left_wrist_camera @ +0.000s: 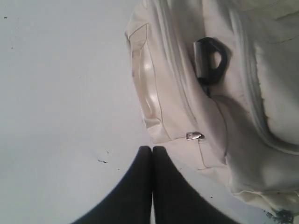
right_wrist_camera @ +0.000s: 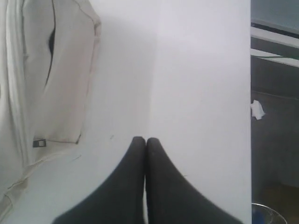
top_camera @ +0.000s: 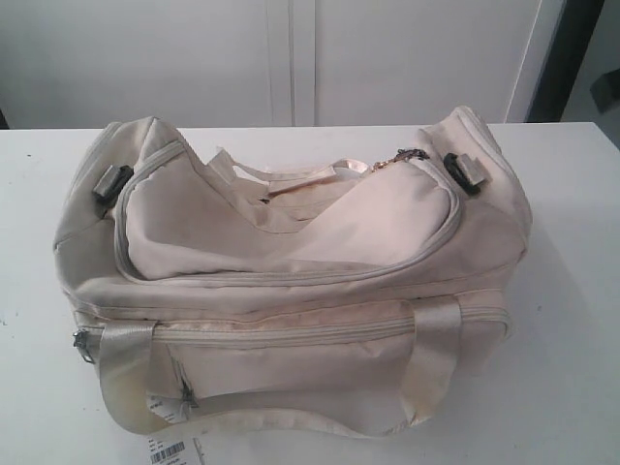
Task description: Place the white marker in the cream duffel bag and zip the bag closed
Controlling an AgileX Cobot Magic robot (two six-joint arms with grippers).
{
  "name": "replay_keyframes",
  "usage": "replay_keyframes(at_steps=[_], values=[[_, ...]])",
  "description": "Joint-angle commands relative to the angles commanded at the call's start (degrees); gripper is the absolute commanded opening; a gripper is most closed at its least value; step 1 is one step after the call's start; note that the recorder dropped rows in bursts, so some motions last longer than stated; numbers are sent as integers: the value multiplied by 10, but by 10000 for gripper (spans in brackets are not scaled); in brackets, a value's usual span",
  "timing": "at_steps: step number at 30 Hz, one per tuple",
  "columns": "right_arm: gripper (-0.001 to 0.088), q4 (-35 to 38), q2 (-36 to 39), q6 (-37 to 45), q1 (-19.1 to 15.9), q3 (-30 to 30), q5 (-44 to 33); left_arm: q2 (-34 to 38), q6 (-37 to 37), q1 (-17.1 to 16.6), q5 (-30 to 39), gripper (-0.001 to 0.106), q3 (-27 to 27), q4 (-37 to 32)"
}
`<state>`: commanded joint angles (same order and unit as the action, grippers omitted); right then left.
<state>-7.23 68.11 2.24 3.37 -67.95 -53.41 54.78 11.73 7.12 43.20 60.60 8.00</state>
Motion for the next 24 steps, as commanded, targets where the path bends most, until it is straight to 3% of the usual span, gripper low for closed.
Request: replay_keyframes(at_steps=[9, 24], values=[[0, -16, -115, -58, 0, 93, 132, -60, -9, 10, -59, 0, -87, 6], [0, -18, -341, -74, 0, 249, 228, -201, -20, 10, -106, 0, -191, 6]])
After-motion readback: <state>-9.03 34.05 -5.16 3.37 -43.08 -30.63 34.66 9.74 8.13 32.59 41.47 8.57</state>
